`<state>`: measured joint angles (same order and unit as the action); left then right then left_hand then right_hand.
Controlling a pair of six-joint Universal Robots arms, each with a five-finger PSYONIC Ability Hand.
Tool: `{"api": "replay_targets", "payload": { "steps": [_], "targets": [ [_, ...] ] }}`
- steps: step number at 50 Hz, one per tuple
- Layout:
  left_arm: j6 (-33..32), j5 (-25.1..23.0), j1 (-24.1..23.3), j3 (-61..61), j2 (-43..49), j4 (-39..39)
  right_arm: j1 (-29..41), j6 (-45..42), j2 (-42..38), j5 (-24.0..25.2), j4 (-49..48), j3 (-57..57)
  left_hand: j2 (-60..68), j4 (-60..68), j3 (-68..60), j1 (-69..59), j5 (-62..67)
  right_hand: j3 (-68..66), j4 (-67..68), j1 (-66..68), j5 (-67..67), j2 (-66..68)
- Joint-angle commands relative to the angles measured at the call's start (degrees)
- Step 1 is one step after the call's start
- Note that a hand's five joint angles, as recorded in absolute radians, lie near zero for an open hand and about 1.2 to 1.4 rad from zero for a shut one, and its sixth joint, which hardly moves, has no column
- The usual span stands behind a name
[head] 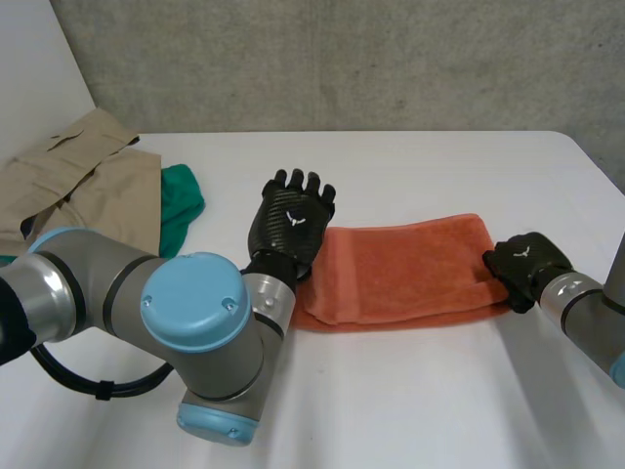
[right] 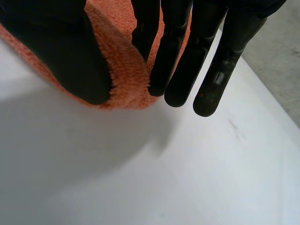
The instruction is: Fold the laundry.
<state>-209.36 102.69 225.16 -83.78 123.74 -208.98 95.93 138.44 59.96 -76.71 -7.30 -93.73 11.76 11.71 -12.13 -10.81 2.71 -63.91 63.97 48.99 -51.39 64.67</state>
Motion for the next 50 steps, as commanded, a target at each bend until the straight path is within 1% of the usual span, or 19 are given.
{"api": "replay_targets", "payload": {
  "steps": [1,4,9,10,13,14,16,19,21,22,25,26,29,31,33,35,37,46,50],
  "targets": [
    [0.00,0.31,0.54,-2.96,-4.47,1.21,3.55,0.25,3.84,-1.34,-2.81,3.11,-1.54,-1.49,1.91,0.59,-2.50,-16.09,16.03,31.01,-18.61,15.33],
    [0.18,0.49,0.97,-3.67,-6.48,1.21,10.14,0.43,6.57,-1.52,-2.64,6.19,-1.71,-1.66,2.08,0.76,-2.66,-16.09,16.03,31.01,-18.61,15.33],
    [0.18,1.10,3.08,-5.42,-9.74,1.12,20.07,-0.01,3.59,-0.55,-3.34,9.62,-1.54,-1.49,1.91,0.59,-2.50,-16.09,16.03,31.01,-18.61,15.33],
    [0.18,1.37,3.52,-5.77,-10.27,1.12,23.83,-0.27,2.37,0.58,-3.43,10.49,-1.54,-1.49,1.91,0.59,-2.50,-16.09,16.03,31.01,-18.61,15.33],
    [0.18,2.42,4.84,-6.83,-11.50,1.12,28.95,-0.27,0.60,3.92,-3.43,11.20,-1.54,-1.49,1.91,0.59,-2.50,-16.09,16.03,31.01,-18.61,15.33],
    [0.18,2.69,4.93,-7.01,-11.59,1.12,31.57,-0.19,-1.05,7.07,-3.43,11.29,-1.54,-1.49,1.91,0.59,-2.50,-16.09,16.03,31.01,-18.61,15.33],
    [0.27,3.04,5.20,-7.45,-11.77,1.12,32.65,-0.10,-2.64,9.37,-3.16,11.38,-1.54,-1.49,1.91,0.59,-2.50,-16.09,16.03,31.01,-18.61,15.33],
    [0.35,3.04,5.37,-7.62,-11.77,1.12,32.83,0.69,-4.32,11.05,-2.72,12.43,-1.54,-1.49,1.91,0.59,-2.50,-14.82,14.76,29.74,-17.34,14.06],
    [0.44,2.60,5.55,-7.45,-11.59,1.12,32.83,1.39,-4.06,10.70,-2.72,12.96,-1.54,-1.49,1.91,0.59,-2.50,19.99,-20.05,-5.07,17.47,-20.75],
    [0.44,2.60,5.64,-7.19,-11.59,1.03,32.92,3.48,-3.45,9.57,-2.81,13.31,-1.54,-1.49,1.91,0.59,-2.50,53.91,-53.97,-38.99,51.39,-54.67],
    [0.71,2.34,5.72,-6.22,-11.24,0.77,32.04,8.67,-2.22,5.97,-2.81,13.84,-1.54,-1.49,1.91,0.59,-2.50,53.91,-53.97,-38.99,51.39,-54.67],
    [0.71,2.25,5.64,-5.78,-11.15,0.77,30.38,12.35,-1.26,3.61,-2.64,14.10,-1.54,-1.49,1.91,0.59,-2.50,53.91,-53.97,-38.99,51.39,-54.67],
    [0.71,1.72,4.67,-3.32,-10.28,0.68,26.43,18.86,0.59,0.78,-2.55,13.84,-1.54,-1.49,1.91,0.59,-2.50,53.91,-53.97,-38.99,51.39,-54.67],
    [1.32,0.94,3.54,-1.40,-8.27,0.94,23.26,25.19,2.70,-0.81,-1.94,13.40,-1.04,-0.99,1.41,0.09,-1.99,53.91,-53.97,-38.99,51.39,-54.67],
    [2.37,0.41,2.13,0.10,-6.76,1.29,21.24,29.49,3.93,-0.90,0.42,13.31,-0.87,-0.82,1.24,-0.08,-1.82,53.91,-53.97,-38.99,51.39,-54.67],
    [4.12,0.23,0.37,1.86,-5.27,2.17,20.61,31.71,3.85,-0.81,2.89,14.19,-0.70,-0.65,1.07,-0.25,-1.65,53.91,-53.97,-38.99,51.39,-54.67],
    [5.18,0.23,-0.08,2.66,-4.65,3.75,20.44,33.20,2.72,0.32,6.57,15.50,-0.53,-0.48,0.90,-0.42,-1.49,53.91,-53.97,-38.99,51.39,-54.67],
    [11.42,0.32,-0.34,6.17,-1.32,17.27,19.91,33.65,-6.16,3.58,15.64,24.03,0.98,1.03,-0.61,-1.93,0.03,53.91,-53.97,-38.99,51.39,-54.67],
    [11.34,0.67,-0.08,8.63,1.84,23.16,19.91,33.39,-9.42,4.28,17.31,26.76,0.98,1.03,-0.61,-1.93,0.03,53.91,-53.97,-38.99,51.39,-54.67]
  ]
}}
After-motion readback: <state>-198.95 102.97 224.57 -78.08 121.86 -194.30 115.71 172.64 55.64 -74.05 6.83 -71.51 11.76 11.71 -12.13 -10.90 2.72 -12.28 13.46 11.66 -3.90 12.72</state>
